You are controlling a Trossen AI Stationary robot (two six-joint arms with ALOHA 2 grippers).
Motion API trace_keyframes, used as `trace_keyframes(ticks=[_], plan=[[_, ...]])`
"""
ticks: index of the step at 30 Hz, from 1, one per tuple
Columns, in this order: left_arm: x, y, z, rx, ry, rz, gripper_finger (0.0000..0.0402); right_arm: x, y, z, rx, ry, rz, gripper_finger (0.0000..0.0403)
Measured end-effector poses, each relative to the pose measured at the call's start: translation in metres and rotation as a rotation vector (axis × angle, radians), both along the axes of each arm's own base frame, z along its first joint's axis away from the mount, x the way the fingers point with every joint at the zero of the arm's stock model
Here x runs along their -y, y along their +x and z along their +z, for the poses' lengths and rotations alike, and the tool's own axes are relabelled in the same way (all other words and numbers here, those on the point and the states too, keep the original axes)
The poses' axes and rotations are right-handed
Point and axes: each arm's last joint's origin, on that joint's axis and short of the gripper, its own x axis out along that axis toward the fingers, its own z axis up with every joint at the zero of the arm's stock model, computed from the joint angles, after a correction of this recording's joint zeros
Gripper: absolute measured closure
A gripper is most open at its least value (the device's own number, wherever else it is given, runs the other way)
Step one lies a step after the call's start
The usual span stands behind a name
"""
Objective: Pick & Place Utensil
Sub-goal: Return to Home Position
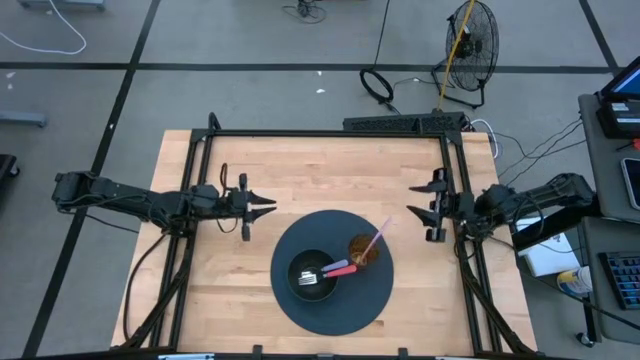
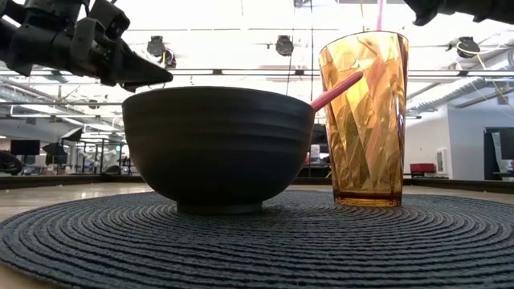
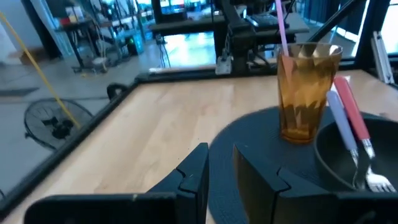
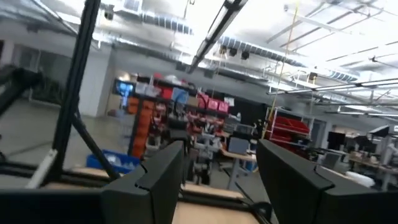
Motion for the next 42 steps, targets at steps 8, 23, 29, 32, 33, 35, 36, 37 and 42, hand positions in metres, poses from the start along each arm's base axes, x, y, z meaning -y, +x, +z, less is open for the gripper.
trace_keyframes(ticks=[8,23,29,32,33,35,36,37,42], plan=[[-0.016,0.0,0.013,0.121,0.116,-0.11,0.0325,0.003,-0.007,-0.004,-0.06,-0.043,-0.057,0.0207],[-0.066,-0.02,0.014,0.123,0.064,-0.138,0.0325,0.019,-0.006,-0.026,-0.27,0.035,-0.132,0.0256],[-0.054,-0.031,0.006,0.159,0.051,-0.062,0.0325,0.021,-0.007,-0.027,-0.285,0.041,-0.15,0.027],[-0.047,-0.041,-0.005,0.183,0.042,-0.036,0.0325,0.021,-0.008,-0.027,-0.281,0.042,-0.149,0.0273],[-0.045,-0.044,-0.009,0.191,0.035,-0.03,0.0325,0.021,-0.009,-0.026,-0.277,0.042,-0.147,0.0273],[-0.042,-0.05,-0.015,0.212,0.023,-0.007,0.0325,0.021,-0.009,-0.025,-0.262,0.04,-0.118,0.0273],[-0.041,-0.051,-0.015,0.206,0.01,0.002,0.0325,0.02,-0.01,-0.024,-0.253,0.039,-0.093,0.0273],[-0.04,-0.052,-0.013,0.22,0.01,0.004,0.0325,0.019,-0.01,-0.024,-0.249,0.039,-0.063,0.0274],[-0.03,-0.056,-0.006,0.283,0.022,-0.03,0.0325,0.018,-0.01,-0.028,-0.289,0.053,-0.003,0.0273]])
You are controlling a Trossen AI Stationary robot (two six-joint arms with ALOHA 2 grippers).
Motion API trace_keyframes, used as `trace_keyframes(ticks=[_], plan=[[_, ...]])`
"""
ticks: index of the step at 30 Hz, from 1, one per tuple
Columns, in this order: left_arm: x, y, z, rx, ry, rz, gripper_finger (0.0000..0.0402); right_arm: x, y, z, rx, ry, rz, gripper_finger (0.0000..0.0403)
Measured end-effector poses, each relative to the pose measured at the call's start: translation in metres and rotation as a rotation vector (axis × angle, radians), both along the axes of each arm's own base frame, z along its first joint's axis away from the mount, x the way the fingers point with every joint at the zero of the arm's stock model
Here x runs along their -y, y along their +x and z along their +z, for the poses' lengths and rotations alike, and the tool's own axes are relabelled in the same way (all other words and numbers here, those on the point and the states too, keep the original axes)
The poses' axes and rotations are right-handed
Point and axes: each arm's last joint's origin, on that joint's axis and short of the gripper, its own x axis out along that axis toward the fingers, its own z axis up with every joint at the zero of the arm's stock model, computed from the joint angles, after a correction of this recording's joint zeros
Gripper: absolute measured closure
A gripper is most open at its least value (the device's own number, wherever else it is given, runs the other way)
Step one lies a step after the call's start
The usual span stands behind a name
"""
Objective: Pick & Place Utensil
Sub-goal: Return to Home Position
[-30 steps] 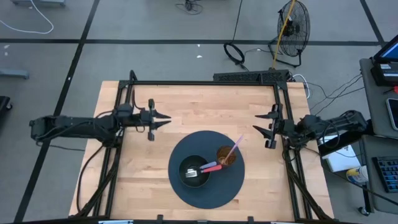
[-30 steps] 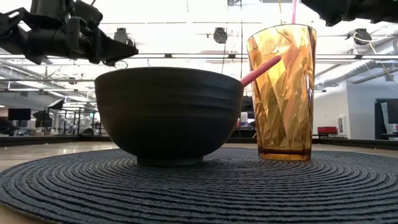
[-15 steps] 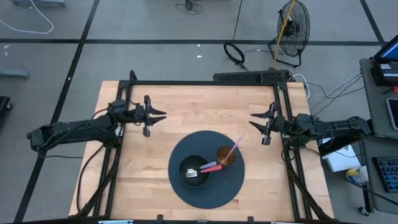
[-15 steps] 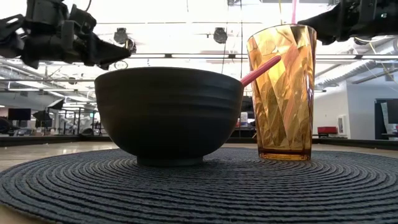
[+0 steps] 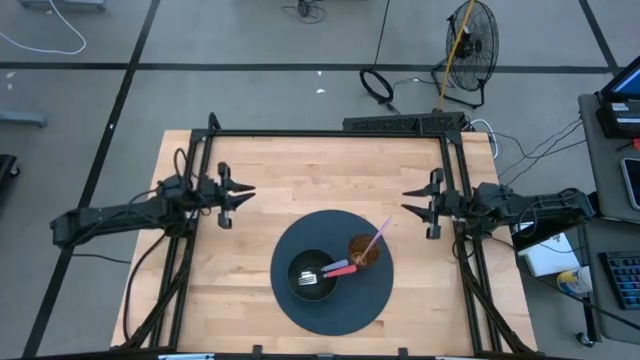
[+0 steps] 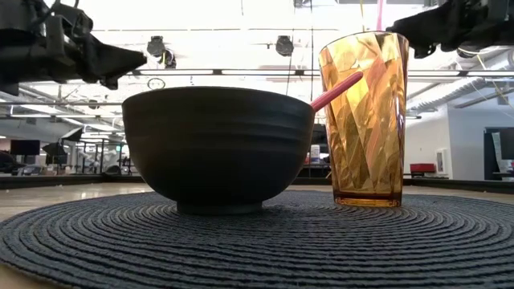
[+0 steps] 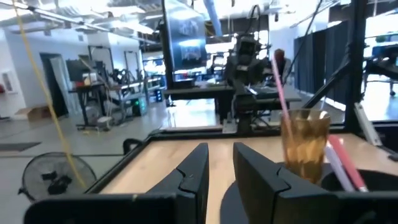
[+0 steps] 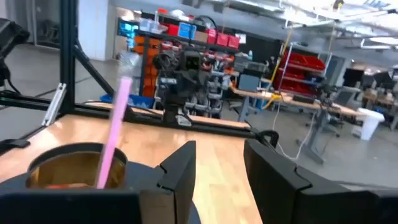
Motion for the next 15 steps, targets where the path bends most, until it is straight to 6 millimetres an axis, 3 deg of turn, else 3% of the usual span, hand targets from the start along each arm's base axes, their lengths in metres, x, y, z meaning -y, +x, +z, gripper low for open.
trace_keyframes(ticks=[5,15], plan=[[0.009,-0.001,-0.001,-0.013,-0.015,-0.003,0.0325,0.0,0.001,-0.009,-0.004,0.011,-0.007,0.0273],[0.022,0.001,-0.005,-0.048,0.006,0.004,0.0325,0.0,0.0,-0.044,0.014,0.045,-0.004,0.0273]])
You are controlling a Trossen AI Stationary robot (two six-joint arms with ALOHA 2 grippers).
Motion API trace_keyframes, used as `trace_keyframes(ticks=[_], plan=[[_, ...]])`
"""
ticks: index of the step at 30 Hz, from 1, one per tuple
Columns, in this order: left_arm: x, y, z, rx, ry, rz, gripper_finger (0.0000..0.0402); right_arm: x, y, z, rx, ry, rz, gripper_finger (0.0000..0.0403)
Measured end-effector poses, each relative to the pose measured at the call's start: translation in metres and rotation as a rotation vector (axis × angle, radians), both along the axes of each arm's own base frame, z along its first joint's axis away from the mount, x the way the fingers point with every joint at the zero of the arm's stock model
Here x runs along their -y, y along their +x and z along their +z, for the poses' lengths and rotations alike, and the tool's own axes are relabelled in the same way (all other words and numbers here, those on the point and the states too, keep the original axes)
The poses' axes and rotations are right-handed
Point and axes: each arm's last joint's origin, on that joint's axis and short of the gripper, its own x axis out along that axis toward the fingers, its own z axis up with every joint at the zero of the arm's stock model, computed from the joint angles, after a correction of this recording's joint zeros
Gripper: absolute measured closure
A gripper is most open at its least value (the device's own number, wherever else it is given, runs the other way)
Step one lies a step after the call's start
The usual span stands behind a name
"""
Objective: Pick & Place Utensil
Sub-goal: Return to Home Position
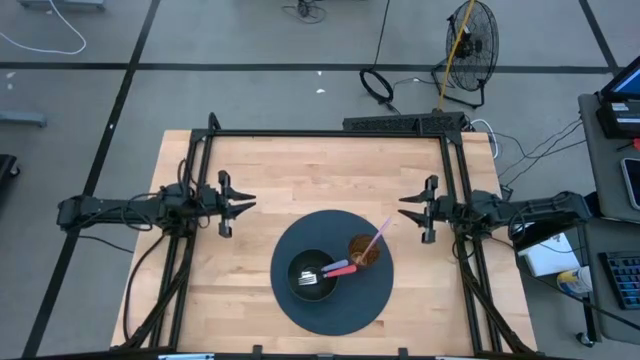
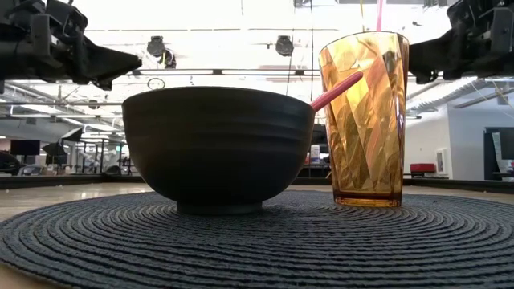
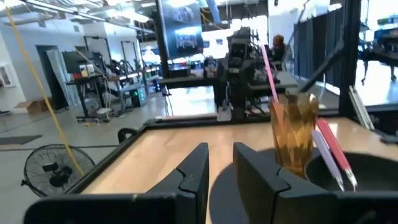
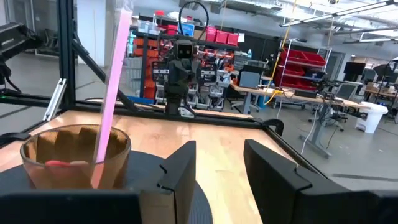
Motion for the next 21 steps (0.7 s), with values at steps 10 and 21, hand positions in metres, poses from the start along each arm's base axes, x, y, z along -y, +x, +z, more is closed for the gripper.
trace_keyframes(ticks=[10,21], plan=[[-0.002,-0.004,-0.006,-0.062,-0.011,0.017,0.0325,0.001,-0.009,0.001,0.041,0.004,0.0,0.0276],[0.0,-0.016,-0.007,-0.055,-0.011,0.017,0.0325,0.001,-0.012,-0.006,0.067,0.013,0.001,0.0295]])
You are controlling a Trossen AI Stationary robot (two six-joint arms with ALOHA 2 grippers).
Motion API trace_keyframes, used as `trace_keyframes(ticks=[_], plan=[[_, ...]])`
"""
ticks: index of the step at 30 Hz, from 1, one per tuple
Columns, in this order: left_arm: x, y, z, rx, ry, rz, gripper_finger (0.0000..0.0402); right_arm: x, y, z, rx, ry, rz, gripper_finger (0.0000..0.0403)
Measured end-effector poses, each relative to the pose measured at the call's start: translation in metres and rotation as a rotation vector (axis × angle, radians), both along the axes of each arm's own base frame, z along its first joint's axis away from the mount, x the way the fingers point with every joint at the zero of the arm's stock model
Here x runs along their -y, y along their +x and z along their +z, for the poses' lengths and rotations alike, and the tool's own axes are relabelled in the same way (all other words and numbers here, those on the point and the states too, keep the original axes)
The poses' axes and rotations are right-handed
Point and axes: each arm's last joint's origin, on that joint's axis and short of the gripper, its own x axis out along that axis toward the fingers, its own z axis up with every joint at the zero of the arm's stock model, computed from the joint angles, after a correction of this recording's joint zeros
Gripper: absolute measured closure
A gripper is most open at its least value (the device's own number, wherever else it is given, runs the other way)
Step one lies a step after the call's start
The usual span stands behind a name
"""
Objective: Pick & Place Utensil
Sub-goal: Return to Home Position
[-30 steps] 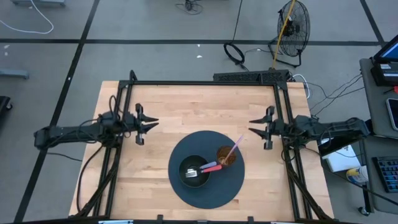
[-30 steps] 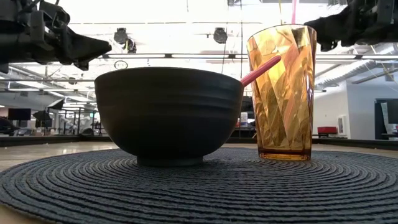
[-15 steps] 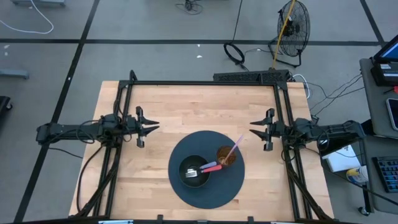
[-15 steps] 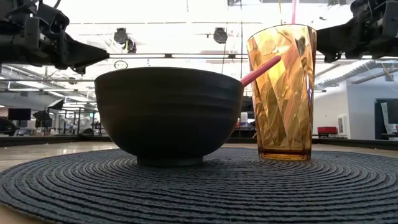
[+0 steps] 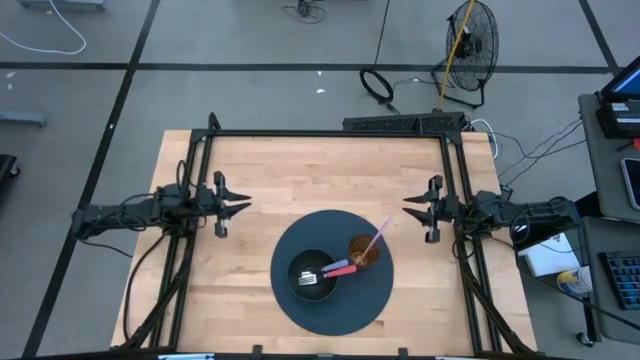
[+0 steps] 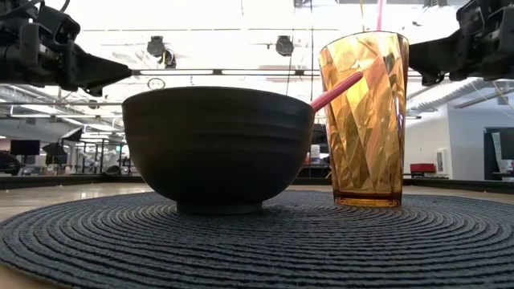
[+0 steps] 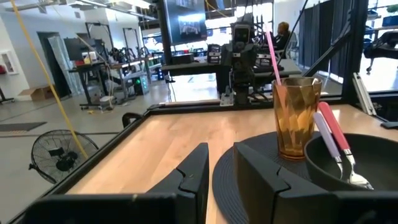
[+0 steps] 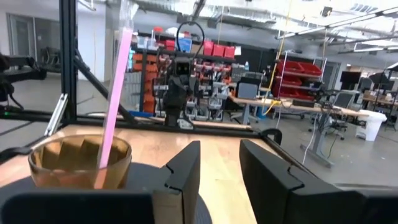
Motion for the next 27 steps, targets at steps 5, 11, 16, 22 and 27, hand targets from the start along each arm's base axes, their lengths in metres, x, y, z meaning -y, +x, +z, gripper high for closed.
trace_keyframes(ticks=[5,11,16,22,27], plan=[[0.0,-0.003,-0.002,-0.016,-0.005,-0.001,0.0325,0.0,-0.001,0.001,0.011,-0.004,-0.002,0.0301],[0.001,-0.003,-0.002,-0.021,-0.009,-0.009,0.0325,0.0,-0.001,-0.003,-0.031,-0.007,-0.001,0.0303],[0.001,-0.003,-0.003,-0.022,-0.012,-0.012,0.0325,0.0,-0.001,-0.005,-0.043,-0.006,0.0,0.0305],[0.002,-0.003,-0.003,-0.023,-0.028,-0.042,0.0325,-0.001,0.0,-0.01,-0.088,0.038,0.026,0.0306],[0.005,-0.003,-0.003,-0.023,-0.034,-0.071,0.0325,-0.001,0.0,-0.009,-0.076,0.037,0.027,0.0309]])
